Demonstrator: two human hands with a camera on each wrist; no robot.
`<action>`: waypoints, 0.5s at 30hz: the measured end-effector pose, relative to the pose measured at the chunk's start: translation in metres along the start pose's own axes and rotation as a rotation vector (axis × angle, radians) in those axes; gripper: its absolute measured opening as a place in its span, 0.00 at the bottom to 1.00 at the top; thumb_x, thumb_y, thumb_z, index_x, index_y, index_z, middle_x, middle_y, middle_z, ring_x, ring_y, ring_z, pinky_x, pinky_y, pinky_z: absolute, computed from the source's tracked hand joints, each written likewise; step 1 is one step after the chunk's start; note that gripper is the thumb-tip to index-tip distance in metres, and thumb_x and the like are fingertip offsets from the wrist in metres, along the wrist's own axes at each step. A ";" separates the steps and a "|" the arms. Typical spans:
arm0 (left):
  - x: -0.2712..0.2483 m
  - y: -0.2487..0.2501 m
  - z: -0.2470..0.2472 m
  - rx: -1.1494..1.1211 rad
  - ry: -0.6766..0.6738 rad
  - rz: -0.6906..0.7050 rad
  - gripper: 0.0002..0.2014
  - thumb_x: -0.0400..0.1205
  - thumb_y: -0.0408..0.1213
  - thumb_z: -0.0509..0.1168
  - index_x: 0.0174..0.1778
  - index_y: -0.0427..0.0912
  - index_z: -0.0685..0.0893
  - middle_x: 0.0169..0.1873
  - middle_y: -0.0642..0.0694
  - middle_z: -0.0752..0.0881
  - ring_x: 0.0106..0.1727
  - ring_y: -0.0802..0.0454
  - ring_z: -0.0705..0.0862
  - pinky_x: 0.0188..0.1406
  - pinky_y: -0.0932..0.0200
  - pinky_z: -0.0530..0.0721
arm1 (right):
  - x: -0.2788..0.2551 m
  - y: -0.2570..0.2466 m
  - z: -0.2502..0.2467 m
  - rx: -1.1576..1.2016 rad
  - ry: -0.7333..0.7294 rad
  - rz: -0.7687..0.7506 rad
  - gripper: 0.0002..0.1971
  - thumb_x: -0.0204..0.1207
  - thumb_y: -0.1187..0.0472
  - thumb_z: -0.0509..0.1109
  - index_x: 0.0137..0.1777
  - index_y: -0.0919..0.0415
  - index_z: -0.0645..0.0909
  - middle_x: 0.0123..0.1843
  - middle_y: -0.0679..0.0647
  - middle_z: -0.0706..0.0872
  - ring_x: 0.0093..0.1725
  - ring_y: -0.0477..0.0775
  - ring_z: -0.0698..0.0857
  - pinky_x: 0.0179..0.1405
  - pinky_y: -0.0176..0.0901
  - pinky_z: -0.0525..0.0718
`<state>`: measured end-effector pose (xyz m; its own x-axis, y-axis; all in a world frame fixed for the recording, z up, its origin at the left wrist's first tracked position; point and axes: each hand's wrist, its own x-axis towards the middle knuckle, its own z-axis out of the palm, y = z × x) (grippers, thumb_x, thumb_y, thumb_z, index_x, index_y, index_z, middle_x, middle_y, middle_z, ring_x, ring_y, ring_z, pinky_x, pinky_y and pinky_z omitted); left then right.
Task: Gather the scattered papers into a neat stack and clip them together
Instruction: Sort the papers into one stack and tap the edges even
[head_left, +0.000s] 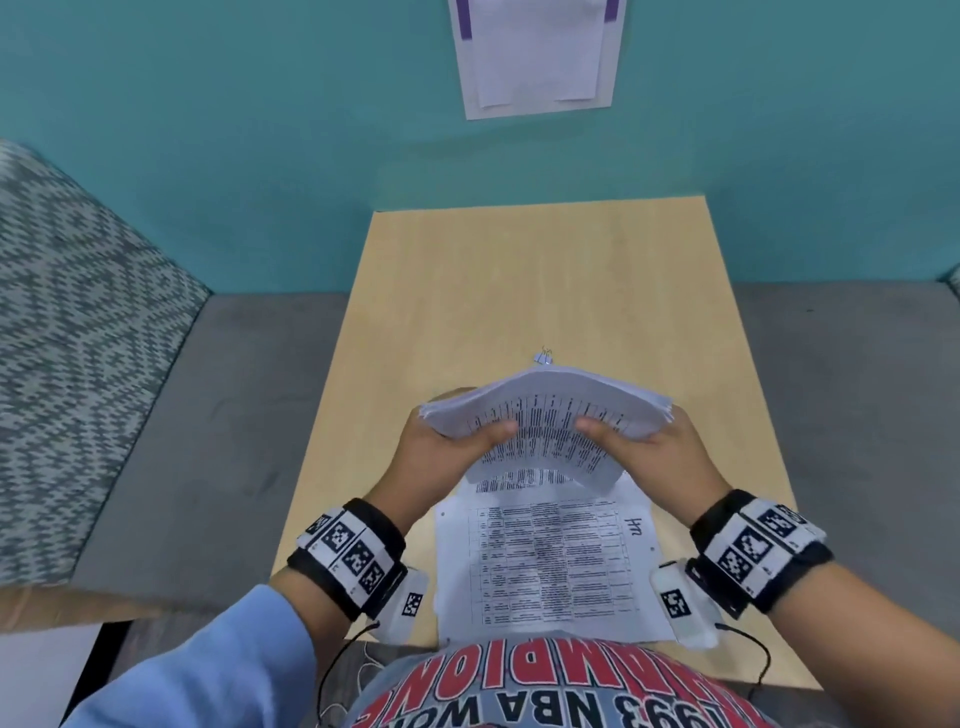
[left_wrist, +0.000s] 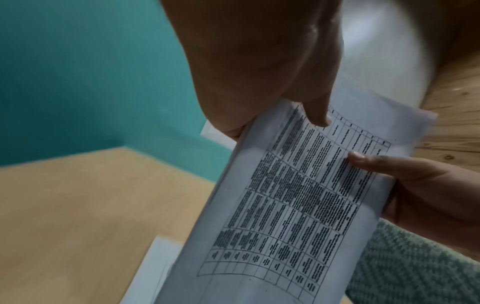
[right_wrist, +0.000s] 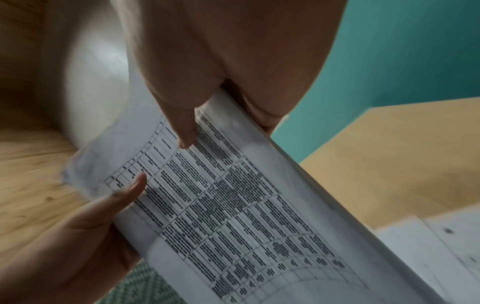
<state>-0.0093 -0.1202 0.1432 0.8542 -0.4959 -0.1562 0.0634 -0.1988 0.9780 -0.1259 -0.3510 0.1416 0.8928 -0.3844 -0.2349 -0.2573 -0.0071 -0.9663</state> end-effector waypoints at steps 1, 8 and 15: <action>-0.003 -0.007 0.002 0.003 -0.026 -0.042 0.18 0.80 0.30 0.82 0.61 0.54 0.94 0.53 0.58 0.98 0.57 0.60 0.95 0.60 0.60 0.92 | 0.002 0.010 0.003 -0.034 -0.016 0.015 0.11 0.74 0.53 0.84 0.55 0.44 0.91 0.48 0.53 0.97 0.52 0.59 0.94 0.58 0.40 0.91; -0.002 -0.057 -0.004 0.202 -0.001 -0.167 0.20 0.76 0.66 0.79 0.51 0.54 0.91 0.48 0.37 0.93 0.46 0.43 0.90 0.56 0.41 0.90 | 0.024 0.046 0.020 -0.141 0.046 0.118 0.28 0.70 0.41 0.83 0.55 0.68 0.90 0.47 0.62 0.96 0.48 0.63 0.94 0.57 0.63 0.92; 0.017 -0.025 -0.103 0.281 0.241 -0.037 0.07 0.84 0.43 0.80 0.43 0.57 0.89 0.45 0.45 0.94 0.45 0.49 0.89 0.49 0.50 0.87 | 0.045 0.086 0.051 -0.973 -0.311 -0.039 0.34 0.83 0.47 0.73 0.85 0.56 0.69 0.83 0.55 0.76 0.79 0.58 0.79 0.77 0.53 0.77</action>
<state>0.0570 -0.0369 0.1300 0.9530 -0.2779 -0.1208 -0.0195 -0.4539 0.8908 -0.0888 -0.3223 0.0424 0.9279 -0.1119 -0.3557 -0.2907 -0.8147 -0.5018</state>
